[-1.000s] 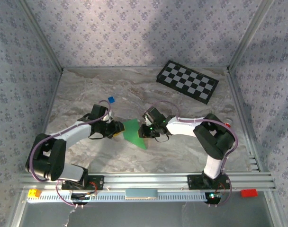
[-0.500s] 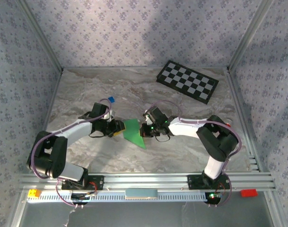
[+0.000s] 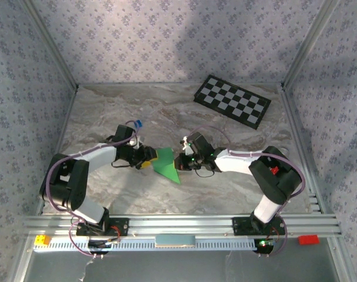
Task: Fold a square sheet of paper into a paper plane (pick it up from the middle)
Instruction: Fourth fold the wing at the center of the table.
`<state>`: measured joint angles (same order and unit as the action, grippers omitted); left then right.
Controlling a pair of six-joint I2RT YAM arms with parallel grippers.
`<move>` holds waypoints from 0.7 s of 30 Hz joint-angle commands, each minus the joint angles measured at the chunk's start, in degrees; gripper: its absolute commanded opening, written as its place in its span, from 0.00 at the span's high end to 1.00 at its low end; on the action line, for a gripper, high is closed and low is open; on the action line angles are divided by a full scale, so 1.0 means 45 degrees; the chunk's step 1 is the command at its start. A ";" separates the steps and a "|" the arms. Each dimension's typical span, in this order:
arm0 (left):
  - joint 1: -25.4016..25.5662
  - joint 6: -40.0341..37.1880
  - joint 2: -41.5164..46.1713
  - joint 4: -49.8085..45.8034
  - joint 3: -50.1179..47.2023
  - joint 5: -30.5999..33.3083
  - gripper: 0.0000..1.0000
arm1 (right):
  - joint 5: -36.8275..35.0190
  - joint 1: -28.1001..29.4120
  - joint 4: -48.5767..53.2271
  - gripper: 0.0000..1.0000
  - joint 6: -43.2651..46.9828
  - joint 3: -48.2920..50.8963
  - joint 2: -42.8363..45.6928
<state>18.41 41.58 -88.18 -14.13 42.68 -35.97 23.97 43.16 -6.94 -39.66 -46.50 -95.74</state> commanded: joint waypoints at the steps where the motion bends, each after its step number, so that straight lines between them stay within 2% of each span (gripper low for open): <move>1: -0.0059 0.0181 -0.0286 0.0190 0.0282 -0.0541 0.49 | 0.0280 -0.0108 -0.0751 1.00 -0.0331 0.0374 0.0489; 10: -0.0010 0.0375 -0.0619 0.0418 0.0095 -0.0465 0.50 | 0.0338 -0.0250 -0.1250 1.00 -0.0474 0.0757 0.0593; 21: 0.0281 0.0972 -0.1074 0.1678 0.0077 -0.0587 0.65 | 0.0339 -0.0341 -0.1370 1.00 -0.0488 0.0860 0.0642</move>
<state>19.09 44.88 -92.53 -9.45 42.72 -36.86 24.93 42.00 -12.45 -41.15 -43.20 -94.11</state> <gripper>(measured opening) 0.359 0.052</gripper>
